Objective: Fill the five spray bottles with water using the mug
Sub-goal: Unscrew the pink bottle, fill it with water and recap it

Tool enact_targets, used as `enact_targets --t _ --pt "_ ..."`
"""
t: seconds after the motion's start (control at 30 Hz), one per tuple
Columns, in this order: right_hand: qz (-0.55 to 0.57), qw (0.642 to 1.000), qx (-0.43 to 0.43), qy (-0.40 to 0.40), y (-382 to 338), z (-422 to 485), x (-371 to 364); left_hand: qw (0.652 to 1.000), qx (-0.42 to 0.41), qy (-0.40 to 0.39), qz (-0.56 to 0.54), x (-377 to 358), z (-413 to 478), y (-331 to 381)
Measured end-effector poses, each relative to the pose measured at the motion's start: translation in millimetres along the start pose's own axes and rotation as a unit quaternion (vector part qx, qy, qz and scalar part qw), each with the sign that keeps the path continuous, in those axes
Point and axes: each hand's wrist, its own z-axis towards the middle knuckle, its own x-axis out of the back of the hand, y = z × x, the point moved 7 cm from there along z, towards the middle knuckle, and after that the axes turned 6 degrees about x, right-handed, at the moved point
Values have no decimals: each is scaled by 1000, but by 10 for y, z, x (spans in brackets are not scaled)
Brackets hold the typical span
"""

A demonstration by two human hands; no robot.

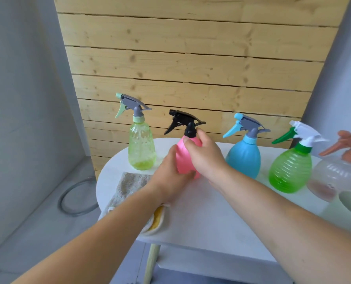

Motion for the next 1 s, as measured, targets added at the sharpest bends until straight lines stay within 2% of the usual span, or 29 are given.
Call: enact_targets --t 0.1,0.2,0.33,0.43,0.57,0.7,0.8,0.87,0.93,1.0 --pt "14 1000 -4 -7 -56 -126 120 998 -38 50 30 63 -112 92" --pt "36 999 -26 -2 -105 -366 321 995 -66 70 15 57 -426 327" --pt "87 995 -32 -20 -232 -836 639 990 -108 61 65 -157 -913 594" --pt "124 991 -48 -7 -255 -1210 975 981 -134 82 110 -307 -1323 771" --pt "247 965 -72 42 -186 -1691 1446 978 -160 60 119 -561 -1987 1095" --pt "303 950 -64 50 -119 -2040 1762 984 -146 35 95 -632 -2453 1333" --pt "345 935 -70 30 -66 -2269 1852 995 -90 -35 40 -654 -2660 1371" --pt "370 926 -74 -7 -37 -2369 1854 985 -17 -159 -66 -755 -2709 1290" --pt "390 916 -84 -48 -8 -2454 1840 934 60 -293 -196 -871 -2788 1194" --pt "384 916 -97 -66 66 -2500 1854 889 97 -366 -259 -935 -2837 1118"
